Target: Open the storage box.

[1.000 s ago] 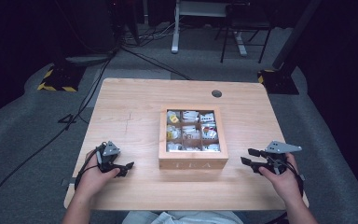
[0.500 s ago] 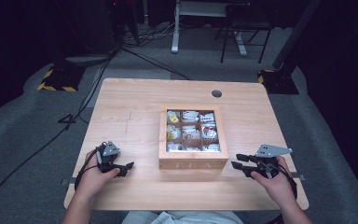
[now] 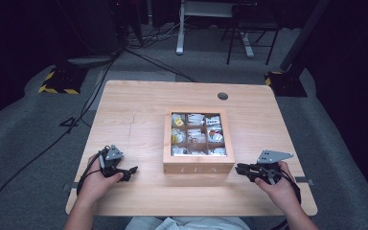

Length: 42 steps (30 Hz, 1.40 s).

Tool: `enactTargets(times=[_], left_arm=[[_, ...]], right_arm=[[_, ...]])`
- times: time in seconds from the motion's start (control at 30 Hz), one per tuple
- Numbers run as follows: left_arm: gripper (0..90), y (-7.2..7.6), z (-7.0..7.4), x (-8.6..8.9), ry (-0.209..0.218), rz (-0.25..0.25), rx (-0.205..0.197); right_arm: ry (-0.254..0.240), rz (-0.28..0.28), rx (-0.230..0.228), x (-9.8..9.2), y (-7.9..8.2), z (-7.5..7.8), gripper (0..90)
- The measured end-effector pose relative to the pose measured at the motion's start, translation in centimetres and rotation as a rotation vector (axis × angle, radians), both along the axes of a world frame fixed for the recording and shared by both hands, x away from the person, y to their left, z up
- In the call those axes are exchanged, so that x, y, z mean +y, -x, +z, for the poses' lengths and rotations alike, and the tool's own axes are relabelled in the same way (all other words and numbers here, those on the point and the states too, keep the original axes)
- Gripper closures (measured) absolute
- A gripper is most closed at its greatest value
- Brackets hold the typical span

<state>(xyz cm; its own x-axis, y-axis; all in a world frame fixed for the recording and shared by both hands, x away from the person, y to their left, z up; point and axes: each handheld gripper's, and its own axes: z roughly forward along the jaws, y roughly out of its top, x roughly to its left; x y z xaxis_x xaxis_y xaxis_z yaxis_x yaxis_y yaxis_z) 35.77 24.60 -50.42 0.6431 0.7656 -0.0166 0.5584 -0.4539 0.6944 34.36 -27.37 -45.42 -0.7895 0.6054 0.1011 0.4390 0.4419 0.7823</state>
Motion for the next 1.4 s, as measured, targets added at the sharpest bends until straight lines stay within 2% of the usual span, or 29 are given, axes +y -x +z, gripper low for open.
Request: enactTargets(times=[0.2,0.37,0.43,0.57,1.0,1.4], left_arm=[[15.9,0.0,0.0,0.0,0.001,0.002,0.002],[15.9,0.0,0.0,0.0,0.0,0.0,-0.001],[15.9,0.0,0.0,0.0,-0.001,0.0,-0.001],[15.9,0.0,0.0,0.0,0.0,0.0,0.001],[16.1,0.0,0.0,-0.1,0.0,0.008,0.001],[16.4,0.1,0.0,-0.1,-0.002,0.009,0.004]], right_arm=[[-0.016,-0.005,0.003,0.1,0.0,-0.1,83.7],[-0.029,0.008,-0.01,0.4,-0.1,0.0,87.9],[-0.018,0.008,-0.026,0.6,0.0,0.1,89.3],[-0.034,0.003,-0.026,0.5,-0.1,0.2,89.9],[-0.039,-0.007,-0.027,0.6,0.0,0.2,90.0],[-0.065,-0.008,-0.038,0.7,-0.3,1.8,90.0]])
